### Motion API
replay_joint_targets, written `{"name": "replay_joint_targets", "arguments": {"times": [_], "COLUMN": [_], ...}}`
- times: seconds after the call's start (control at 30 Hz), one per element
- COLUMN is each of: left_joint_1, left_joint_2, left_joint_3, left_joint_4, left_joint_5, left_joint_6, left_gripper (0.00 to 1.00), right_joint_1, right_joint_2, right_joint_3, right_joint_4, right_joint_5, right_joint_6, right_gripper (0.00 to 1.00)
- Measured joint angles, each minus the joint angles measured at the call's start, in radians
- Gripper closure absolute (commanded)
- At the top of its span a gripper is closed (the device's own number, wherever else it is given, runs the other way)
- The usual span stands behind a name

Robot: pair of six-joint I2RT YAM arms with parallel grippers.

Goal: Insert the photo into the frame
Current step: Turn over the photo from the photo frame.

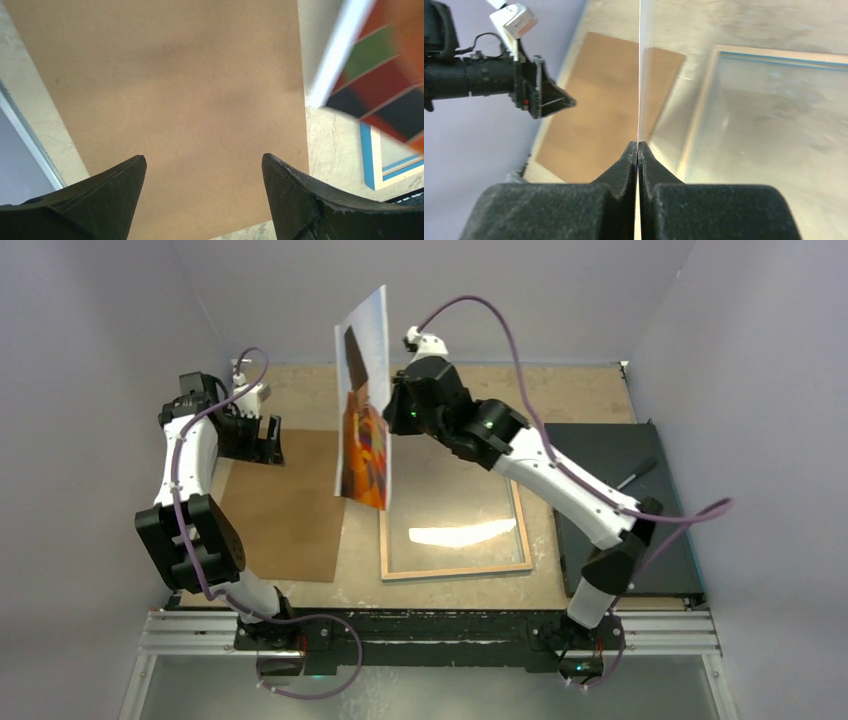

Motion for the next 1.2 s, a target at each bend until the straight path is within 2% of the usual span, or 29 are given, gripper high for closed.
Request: {"name": "replay_joint_targets", "arguments": {"times": [0.23, 0.43, 0.6, 0.93, 1.2], "left_joint_1": [-0.005, -0.005, -0.005, -0.005, -0.005], "left_joint_2": [0.000, 0.000, 0.000, 0.000, 0.000], "left_joint_3": [-0.080, -0.105, -0.126, -0.150, -0.151], "left_joint_4": [0.051, 0.085, 0.101, 0.117, 0.126], "left_joint_5": [-0.044, -0.058, -0.073, -0.098, -0.102], "left_joint_6": [0.000, 0.000, 0.000, 0.000, 0.000], "left_gripper": [0.16, 0.17, 0.16, 0.16, 0.16], "right_joint_1": [0.000, 0.026, 0.063, 0.117, 0.116], "right_joint_2": [-0.180, -0.145, -0.031, 0.444, 0.494], "right_joint_3": [0.041, 0.182, 0.204, 0.163, 0.145], "right_joint_4": [-0.342, -0.541, -0.581, -0.589, -0.492], "right_joint_5": [0.246, 0.342, 0.344, 0.293, 0.183], "right_joint_6": [-0.032, -0.062, -0.085, -0.079, -0.049], "right_gripper": [1.00, 1.00, 1.00, 1.00, 1.00]}}
